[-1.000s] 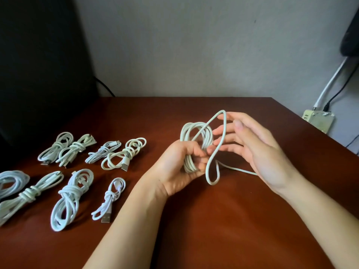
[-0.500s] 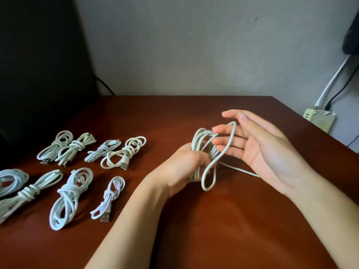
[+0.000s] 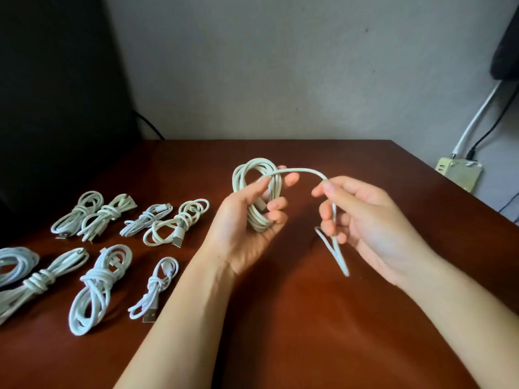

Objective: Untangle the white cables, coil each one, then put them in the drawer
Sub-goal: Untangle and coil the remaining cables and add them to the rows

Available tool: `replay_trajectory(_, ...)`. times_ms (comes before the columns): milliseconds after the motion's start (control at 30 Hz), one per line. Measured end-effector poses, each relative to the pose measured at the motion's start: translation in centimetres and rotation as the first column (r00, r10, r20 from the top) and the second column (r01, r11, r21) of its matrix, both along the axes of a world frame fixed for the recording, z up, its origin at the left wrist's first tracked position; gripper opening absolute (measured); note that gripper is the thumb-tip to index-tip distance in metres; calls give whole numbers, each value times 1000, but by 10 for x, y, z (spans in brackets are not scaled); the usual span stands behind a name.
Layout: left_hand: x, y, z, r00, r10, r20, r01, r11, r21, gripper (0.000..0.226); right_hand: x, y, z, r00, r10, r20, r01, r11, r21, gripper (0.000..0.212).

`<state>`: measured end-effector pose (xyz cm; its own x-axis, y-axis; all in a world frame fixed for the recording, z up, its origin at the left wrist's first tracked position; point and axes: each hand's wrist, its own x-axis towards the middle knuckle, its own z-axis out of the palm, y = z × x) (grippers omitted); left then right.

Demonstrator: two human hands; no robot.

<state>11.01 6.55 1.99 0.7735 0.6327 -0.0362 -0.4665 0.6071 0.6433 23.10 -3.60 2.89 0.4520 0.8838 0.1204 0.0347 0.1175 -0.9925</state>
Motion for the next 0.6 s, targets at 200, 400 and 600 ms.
replay_trajectory(200, -3, 2, -1, 999, 10, 39, -10, 1000, 0, 30, -8, -1, -2, 994, 79, 72, -80, 997, 8, 25)
replay_trajectory(400, 5, -7, -6, 983, -67, -170, 107, 965, 238, 33, -9, 2, -7, 953, 3, 304, -41, 992, 119, 23)
replay_trajectory(600, 4, -6, -12, 973, -98, -211, 179, 895, 409, 12, 1, 0, -16, 728, -221, 649, 37, 958, 285, 25)
